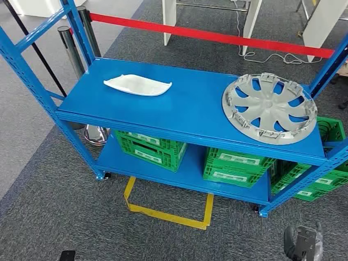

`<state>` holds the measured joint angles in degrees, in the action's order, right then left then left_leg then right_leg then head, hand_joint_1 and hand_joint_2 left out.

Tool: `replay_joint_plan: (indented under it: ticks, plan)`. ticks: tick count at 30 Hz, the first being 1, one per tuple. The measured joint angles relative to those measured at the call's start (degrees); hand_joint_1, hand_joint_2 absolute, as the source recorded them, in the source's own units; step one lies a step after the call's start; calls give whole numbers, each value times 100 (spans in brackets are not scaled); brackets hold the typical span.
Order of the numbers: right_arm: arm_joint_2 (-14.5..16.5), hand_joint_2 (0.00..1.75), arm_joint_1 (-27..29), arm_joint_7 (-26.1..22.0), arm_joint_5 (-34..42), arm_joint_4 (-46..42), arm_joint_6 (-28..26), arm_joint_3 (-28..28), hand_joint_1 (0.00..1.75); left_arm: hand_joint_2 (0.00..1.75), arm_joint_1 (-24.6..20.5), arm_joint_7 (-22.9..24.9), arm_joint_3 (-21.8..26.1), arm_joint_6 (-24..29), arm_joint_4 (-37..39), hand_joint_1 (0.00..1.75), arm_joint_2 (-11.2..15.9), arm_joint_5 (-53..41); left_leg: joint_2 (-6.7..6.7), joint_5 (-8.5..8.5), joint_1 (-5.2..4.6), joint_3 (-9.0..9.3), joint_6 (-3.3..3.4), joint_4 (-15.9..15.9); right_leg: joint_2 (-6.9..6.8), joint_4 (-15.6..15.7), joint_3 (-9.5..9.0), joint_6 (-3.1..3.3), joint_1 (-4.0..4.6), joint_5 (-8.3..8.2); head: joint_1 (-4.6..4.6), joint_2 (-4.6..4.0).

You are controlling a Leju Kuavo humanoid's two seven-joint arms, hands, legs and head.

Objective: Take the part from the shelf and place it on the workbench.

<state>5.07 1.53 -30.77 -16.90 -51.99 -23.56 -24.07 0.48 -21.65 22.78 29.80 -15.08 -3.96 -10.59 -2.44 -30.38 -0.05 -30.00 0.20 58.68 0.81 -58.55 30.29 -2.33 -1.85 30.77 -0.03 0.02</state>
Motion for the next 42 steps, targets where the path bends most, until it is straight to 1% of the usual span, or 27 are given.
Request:
replay_joint_plan:
  ticks: [3, 8, 13, 17, 30, 42]
  plan:
    - [-85, 175, -22, -19, -80, -311, -104, 142, 0, 0, -30, -57, 147, -17, 4, 0, -21, -166, 0, 0, 0, 0, 1, 0, 0, 0, -2, -1, 0, 0, 1, 0]
    - [-384, 175, -229, 60, -452, -1032, -307, 570, 0, 0, -117, -172, 471, -99, 21, 0, -75, -558, 0, 3, -2, 0, 5, 2, 1, 0, -4, -12, -3, -8, 2, 0]
    - [-714, 175, -649, 284, -948, -1532, -356, 1071, 0, 0, -203, -217, 703, -172, 34, 0, -131, -879, 0, 8, -5, 0, 9, 4, 1, 0, -5, -20, -5, -14, 2, 0]
    - [-940, 175, -1109, 499, -1365, -1795, -321, 1531, 0, 0, -256, -244, 844, -216, 36, 0, -169, -1102, 0, 13, -5, 0, 8, 6, 1, 0, -5, -25, -5, -18, 1, 0]
    - [-1477, 175, -2698, 1194, -2542, -2158, 225, 3171, 0, 0, -384, -261, 1143, -271, 58, 0, -292, -1700, -1, 16, -5, -2, 11, 7, 0, 0, -6, -26, -6, -19, 1, 0]
    - [-1681, 175, -4043, 1791, -3310, -2174, 890, 4914, 0, 0, -472, -194, 1298, -280, 80, 0, -404, -2235, -1, 17, -4, -2, 11, 8, -1, 0, -6, -28, -6, -20, 2, 0]
